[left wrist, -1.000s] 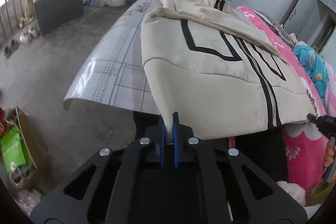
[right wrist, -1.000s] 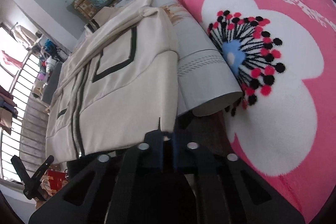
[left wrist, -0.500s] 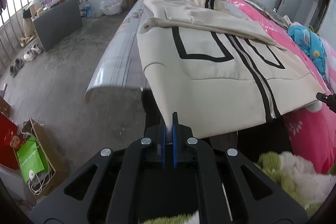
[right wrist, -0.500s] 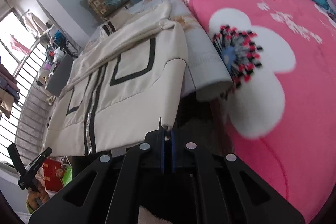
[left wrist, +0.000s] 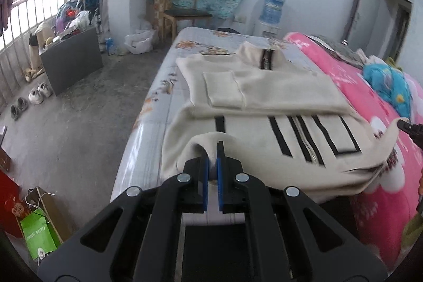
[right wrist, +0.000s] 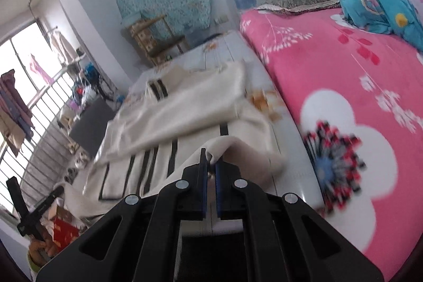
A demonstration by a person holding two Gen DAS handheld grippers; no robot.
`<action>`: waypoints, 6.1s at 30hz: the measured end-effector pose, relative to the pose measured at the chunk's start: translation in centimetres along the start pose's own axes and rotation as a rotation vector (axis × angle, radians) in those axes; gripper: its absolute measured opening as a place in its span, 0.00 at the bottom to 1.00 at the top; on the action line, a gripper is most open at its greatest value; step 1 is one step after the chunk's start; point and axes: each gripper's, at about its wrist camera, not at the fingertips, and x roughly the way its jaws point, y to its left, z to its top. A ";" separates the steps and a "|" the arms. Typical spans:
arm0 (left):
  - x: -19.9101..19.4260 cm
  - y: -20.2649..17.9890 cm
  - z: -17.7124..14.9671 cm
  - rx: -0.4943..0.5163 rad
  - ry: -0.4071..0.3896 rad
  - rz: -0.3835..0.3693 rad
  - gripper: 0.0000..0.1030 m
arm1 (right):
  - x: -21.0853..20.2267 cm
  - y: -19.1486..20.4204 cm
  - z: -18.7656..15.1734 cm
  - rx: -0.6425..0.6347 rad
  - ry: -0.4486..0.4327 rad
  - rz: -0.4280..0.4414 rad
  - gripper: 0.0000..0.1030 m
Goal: Fold large clothes
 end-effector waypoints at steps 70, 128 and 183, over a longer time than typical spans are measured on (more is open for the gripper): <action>14.8 -9.6 -0.6 0.267 -0.011 0.125 0.03 | 15.4 12.1 -4.7 -0.502 0.154 0.071 0.10; 13.1 -9.5 -1.1 0.189 0.108 0.044 0.16 | 12.3 10.2 -5.5 -0.503 0.166 -0.034 0.49; 12.2 -10.1 -3.7 0.271 0.069 -0.012 0.93 | 13.3 7.2 -8.9 -0.388 0.089 -0.191 0.94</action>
